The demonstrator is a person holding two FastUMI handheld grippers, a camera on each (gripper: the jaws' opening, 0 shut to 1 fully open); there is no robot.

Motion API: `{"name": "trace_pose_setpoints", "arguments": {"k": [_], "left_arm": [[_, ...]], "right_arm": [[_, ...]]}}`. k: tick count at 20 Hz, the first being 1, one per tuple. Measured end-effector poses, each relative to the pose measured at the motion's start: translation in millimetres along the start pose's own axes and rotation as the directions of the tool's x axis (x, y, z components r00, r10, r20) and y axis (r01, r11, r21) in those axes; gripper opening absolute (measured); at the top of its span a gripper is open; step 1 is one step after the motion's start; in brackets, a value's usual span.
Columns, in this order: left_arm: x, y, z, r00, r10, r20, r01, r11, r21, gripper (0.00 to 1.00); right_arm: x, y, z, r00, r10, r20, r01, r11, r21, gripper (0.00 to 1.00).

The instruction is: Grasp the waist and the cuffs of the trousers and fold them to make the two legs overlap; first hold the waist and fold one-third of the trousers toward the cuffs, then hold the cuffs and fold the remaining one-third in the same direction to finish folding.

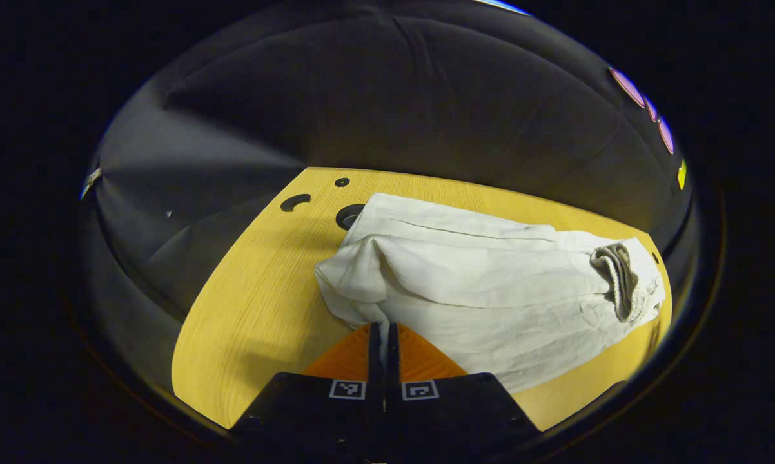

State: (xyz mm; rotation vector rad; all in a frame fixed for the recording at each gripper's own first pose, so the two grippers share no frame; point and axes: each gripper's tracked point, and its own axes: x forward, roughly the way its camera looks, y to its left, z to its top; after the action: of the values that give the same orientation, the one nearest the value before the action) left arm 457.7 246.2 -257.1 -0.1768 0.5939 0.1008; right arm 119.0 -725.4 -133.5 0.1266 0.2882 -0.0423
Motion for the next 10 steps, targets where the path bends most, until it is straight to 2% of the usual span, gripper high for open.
{"name": "trace_pose_setpoints", "arguments": {"k": [3, 4, 5, 8, 10], "left_arm": [[-21, -24, 29, 0.993, -0.05, 0.106, 0.059, 0.995, -0.084, 0.06], [-31, -36, 37, 0.989, -0.086, 0.122, 0.098, 0.991, -0.097, 0.06], [-42, -50, 41, 0.984, -0.122, 0.131, 0.136, 0.985, -0.104, 0.06], [-61, -74, 58, 0.976, -0.153, 0.158, 0.167, 0.982, -0.086, 0.06], [-74, -92, 70, 0.967, -0.175, 0.186, 0.197, 0.974, -0.108, 0.06]], "right_arm": [[-3, -6, 4, 1.0, 0.0, -0.008, 0.0, 1.0, 0.031, 0.98], [-5, -11, 7, 1.0, -0.006, -0.01, 0.006, 0.999, 0.039, 0.98], [-6, -15, 8, 1.0, -0.017, -0.009, 0.018, 0.999, 0.042, 0.98], [-14, -28, 15, 0.999, -0.034, -0.011, 0.035, 0.998, 0.043, 0.98], [-20, -35, 20, 0.999, -0.049, -0.007, 0.049, 0.998, 0.045, 0.98]]}}
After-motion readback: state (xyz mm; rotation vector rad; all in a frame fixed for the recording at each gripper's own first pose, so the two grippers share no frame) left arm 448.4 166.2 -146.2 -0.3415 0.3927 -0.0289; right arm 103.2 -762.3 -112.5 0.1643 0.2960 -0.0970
